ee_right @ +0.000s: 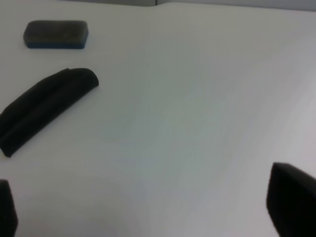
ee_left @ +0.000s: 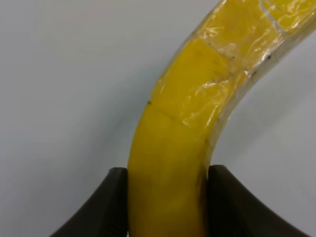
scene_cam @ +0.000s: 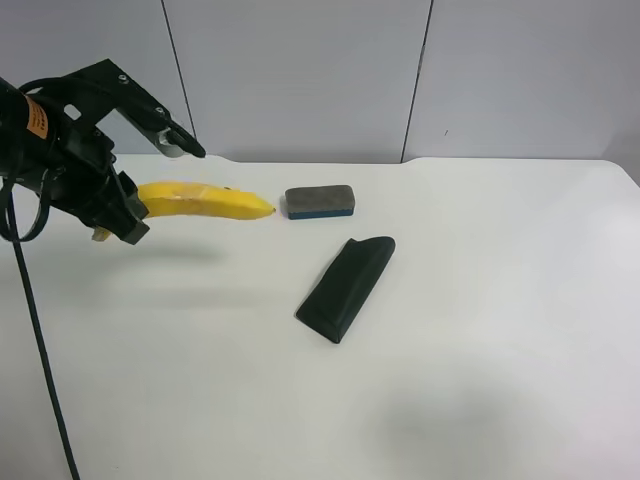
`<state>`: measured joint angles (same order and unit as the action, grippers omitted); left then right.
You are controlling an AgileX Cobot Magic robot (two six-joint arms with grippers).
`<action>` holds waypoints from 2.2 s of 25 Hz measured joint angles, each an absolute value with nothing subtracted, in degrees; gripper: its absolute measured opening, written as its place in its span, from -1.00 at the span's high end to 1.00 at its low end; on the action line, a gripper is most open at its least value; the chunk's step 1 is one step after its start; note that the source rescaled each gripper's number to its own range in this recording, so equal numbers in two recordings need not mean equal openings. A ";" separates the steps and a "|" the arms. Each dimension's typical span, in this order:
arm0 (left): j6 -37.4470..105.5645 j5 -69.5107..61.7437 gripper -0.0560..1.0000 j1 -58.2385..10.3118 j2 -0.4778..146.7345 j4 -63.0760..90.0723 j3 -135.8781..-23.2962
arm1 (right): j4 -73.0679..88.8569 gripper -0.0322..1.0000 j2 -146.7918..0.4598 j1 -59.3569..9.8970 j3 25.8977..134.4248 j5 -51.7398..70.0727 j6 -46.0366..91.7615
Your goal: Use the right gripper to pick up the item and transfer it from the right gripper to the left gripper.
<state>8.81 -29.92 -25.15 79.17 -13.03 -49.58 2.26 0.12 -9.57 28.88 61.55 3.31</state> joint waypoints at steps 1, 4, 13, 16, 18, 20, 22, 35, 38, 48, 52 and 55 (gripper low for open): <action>8.81 -29.05 0.83 -23.28 80.03 -12.41 -49.58 | 2.26 -1.00 0.12 -9.57 28.88 61.55 3.31; 8.81 -26.40 0.83 -18.93 82.69 -10.41 -49.58 | 2.26 -1.00 0.12 -9.57 28.88 61.55 3.31; 8.81 -19.69 0.83 -14.90 93.16 -5.13 -49.62 | 2.26 -1.00 0.12 -9.57 28.88 61.55 3.31; 8.79 -17.84 0.83 -14.90 96.83 -2.59 -49.62 | 2.26 -1.00 0.12 -9.57 28.88 61.55 3.31; 8.75 -16.79 0.83 -14.90 99.09 -1.55 -49.62 | 2.26 -1.00 0.12 -9.57 28.88 61.55 3.31; 8.58 -16.63 0.83 -14.90 101.17 -1.12 -49.62 | 2.26 -1.00 0.12 -9.57 28.88 61.55 3.31; 8.58 -16.48 0.83 -14.90 102.74 -0.93 -49.62 | 2.26 -1.00 0.12 -9.57 28.88 61.55 3.31; 7.00 -13.60 -0.75 -14.90 104.12 -0.60 -49.62 | 2.26 -1.00 0.12 -9.57 28.88 61.55 3.31; 6.89 -13.66 -0.95 -14.90 104.12 -0.65 -49.62 | 2.26 -1.00 0.12 -9.57 28.88 61.55 3.26; 6.77 -25.25 -0.99 -14.90 91.40 -0.65 -49.62 | 2.26 -1.00 0.12 -9.57 28.88 61.55 3.26; 6.66 -35.46 -0.99 -14.90 82.19 -0.65 -49.62 | 2.26 -1.00 0.12 -9.57 28.88 61.55 3.26; 6.59 -43.37 -0.99 -14.90 74.48 -0.65 -49.62 | 2.26 -1.00 0.12 -9.57 28.88 61.55 3.26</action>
